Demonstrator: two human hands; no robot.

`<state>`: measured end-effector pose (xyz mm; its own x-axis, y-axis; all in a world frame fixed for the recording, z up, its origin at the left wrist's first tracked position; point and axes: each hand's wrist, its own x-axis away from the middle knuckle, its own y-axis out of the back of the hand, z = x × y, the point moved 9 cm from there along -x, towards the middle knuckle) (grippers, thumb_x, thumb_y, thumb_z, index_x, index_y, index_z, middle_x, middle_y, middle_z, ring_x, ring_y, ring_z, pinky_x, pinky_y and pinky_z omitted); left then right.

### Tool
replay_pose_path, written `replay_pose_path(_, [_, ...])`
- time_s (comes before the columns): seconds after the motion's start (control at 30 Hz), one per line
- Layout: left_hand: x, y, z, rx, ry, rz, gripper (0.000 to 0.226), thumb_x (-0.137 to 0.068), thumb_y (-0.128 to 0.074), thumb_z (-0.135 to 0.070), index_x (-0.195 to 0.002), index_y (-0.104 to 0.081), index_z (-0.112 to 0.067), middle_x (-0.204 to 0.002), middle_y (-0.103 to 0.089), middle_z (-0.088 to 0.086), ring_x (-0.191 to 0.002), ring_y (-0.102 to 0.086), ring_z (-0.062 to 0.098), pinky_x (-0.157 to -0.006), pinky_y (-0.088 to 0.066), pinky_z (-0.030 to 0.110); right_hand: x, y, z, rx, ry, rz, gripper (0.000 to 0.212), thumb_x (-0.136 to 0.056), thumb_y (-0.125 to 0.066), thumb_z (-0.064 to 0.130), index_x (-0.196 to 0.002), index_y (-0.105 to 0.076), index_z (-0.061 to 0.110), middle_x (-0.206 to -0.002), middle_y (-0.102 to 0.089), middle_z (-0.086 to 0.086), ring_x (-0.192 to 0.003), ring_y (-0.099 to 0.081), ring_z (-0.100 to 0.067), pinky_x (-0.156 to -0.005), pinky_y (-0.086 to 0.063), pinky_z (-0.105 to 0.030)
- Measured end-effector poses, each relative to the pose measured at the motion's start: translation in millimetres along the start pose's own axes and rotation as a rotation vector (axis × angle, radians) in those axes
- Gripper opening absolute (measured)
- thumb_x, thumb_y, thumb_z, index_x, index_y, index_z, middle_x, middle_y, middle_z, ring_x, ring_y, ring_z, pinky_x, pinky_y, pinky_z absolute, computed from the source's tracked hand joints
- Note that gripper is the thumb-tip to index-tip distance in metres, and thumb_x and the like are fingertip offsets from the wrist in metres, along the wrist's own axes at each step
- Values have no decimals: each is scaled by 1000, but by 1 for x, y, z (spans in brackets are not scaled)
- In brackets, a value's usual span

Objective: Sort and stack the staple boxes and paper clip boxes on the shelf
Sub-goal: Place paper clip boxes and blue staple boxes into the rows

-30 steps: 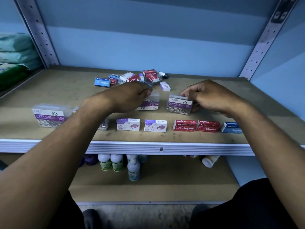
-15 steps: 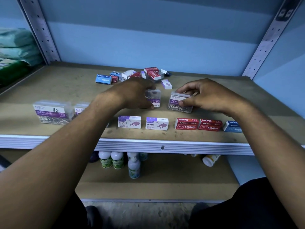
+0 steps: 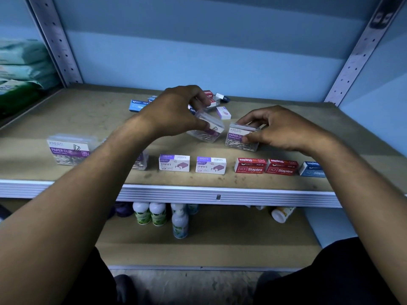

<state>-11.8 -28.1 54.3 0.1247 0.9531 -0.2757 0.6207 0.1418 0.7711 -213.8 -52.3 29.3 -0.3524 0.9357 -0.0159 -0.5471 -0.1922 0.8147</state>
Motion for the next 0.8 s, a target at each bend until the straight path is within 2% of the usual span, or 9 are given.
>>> replay_pose_path(0.1, [1, -1, 11, -53, 26, 69, 39, -72, -81, -34, -107, -65, -36, -96, -64, -17, -77, -56, -7, -67, -41, 13, 0, 0, 0, -3, -5, 6, 36, -83, -81, 20, -116, -72, 30, -99, -70, 16, -88, -65, -2, -69, -45, -11])
replay_pose_path(0.2, [3, -6, 19, -142, 19, 154, 37, -77, -76, -28, -111, -64, -36, -104, -62, -17, -71, -51, -20, -64, -34, 2, 0, -1, -1, -7, -4, 5, 35, -83, -80, 21, -116, -72, 30, -98, -71, 16, -89, -66, -3, -71, -46, -12])
replay_pose_path(0.3, [4, -10, 17, -191, -11, 167, 39, -80, -74, -27, -117, -64, -33, -112, -62, -14, -74, -48, -16, -66, -32, 2, 0, -2, 1, -7, -2, 3, 33, -83, -80, 23, -115, -72, 31, -100, -71, 17, -94, -67, -5, -78, -48, -17])
replay_pose_path(0.4, [2, -13, 10, -183, -64, 155, 37, -82, -74, -27, -118, -65, -30, -114, -63, -13, -75, -47, -17, -65, -33, -1, -1, -3, 1, 7, -4, 0, 34, -83, -80, 24, -115, -72, 31, -102, -71, 16, -95, -67, -5, -82, -49, -21])
replay_pose_path(0.57, [2, -12, 4, -198, -120, 152, 37, -83, -73, -17, -117, -66, -30, -113, -62, -13, -82, -49, -2, -71, -35, 11, 1, 0, 5, 30, 2, -16, 33, -83, -80, 23, -114, -73, 30, -103, -72, 14, -93, -66, -4, -74, -47, -14])
replay_pose_path(0.7, [7, -4, 4, -141, -139, 135, 36, -82, -73, -13, -114, -68, -27, -111, -64, -15, -84, -53, -7, -80, -41, 8, 1, -7, 10, -36, 1, 3, 32, -81, -82, 21, -112, -74, 28, -100, -75, 11, -92, -70, -8, -82, -50, -21])
replay_pose_path(0.77, [11, 6, 8, -148, -123, 114, 35, -82, -73, -13, -113, -68, -29, -108, -64, -17, -82, -53, -15, -72, -35, -2, 1, -12, 17, -53, 11, 14, 32, -82, -81, 21, -112, -74, 28, -98, -74, 12, -87, -68, -5, -77, -49, -18])
replay_pose_path(0.8, [13, 12, 11, -166, -109, 101, 35, -82, -73, -14, -114, -68, -29, -108, -64, -17, -82, -53, -11, -68, -33, -3, 0, -15, 21, -61, 17, 16, 32, -82, -81, 22, -112, -74, 28, -98, -74, 13, -87, -68, -5, -76, -48, -17])
